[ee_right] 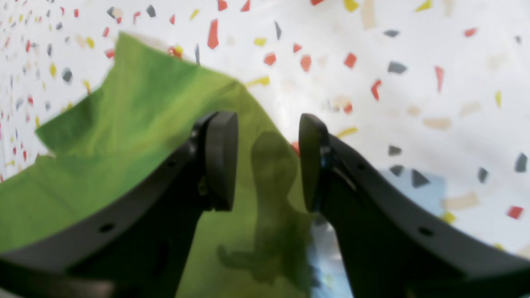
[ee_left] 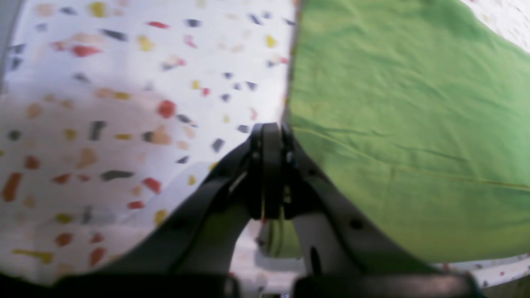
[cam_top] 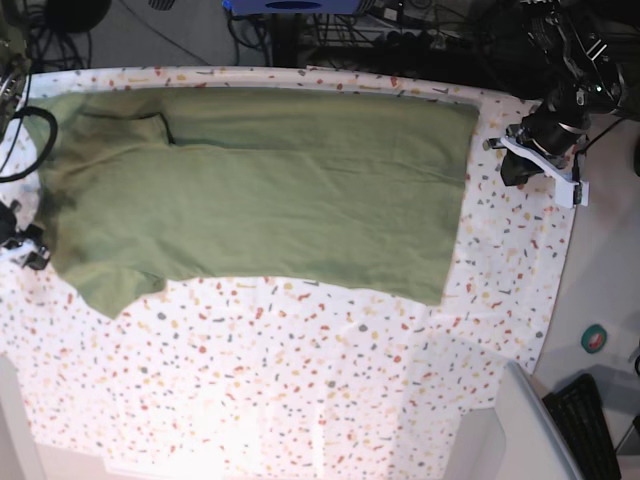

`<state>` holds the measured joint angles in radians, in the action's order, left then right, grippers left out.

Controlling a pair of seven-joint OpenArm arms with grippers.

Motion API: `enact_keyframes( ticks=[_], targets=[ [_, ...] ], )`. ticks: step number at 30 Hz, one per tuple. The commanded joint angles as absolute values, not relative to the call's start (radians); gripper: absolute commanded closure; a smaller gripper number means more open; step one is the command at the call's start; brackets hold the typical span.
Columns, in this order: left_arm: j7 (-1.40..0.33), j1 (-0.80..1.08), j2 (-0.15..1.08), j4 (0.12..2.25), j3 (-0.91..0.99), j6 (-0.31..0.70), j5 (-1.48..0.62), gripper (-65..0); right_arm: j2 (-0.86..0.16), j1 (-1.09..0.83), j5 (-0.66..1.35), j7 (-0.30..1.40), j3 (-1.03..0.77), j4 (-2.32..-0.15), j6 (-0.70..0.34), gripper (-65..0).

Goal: Layout the t-shirt on the table in an organized manner, then fold the t-shirt properly
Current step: 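Release the shirt and move the right gripper to the sleeve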

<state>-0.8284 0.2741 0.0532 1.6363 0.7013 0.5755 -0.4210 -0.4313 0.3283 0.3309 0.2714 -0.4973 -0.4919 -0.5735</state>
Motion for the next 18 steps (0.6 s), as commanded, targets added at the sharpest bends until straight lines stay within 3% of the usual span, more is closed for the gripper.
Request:
enact_keyframes(
  ticks=[1, 14, 18],
  targets=[
    [-0.811, 0.272, 0.073, 1.653, 0.705, 0.578, -0.438, 0.0, -0.453, 0.341, 0.335, 0.246, -0.486, -0.484, -0.581, -23.7],
    [-0.811, 0.266, 0.082, 1.557, 0.705, 0.578, -0.446, 0.0, -0.449, 0.323, 0.335, 0.234, -0.463, -0.444, -0.579, -22.5],
    [-0.811, 0.266, 0.082, 1.561, 0.705, 0.578, -0.446, 0.0, -0.447, 0.317, 0.337, 0.234, -0.469, -0.458, -0.579, -15.0]
  ],
)
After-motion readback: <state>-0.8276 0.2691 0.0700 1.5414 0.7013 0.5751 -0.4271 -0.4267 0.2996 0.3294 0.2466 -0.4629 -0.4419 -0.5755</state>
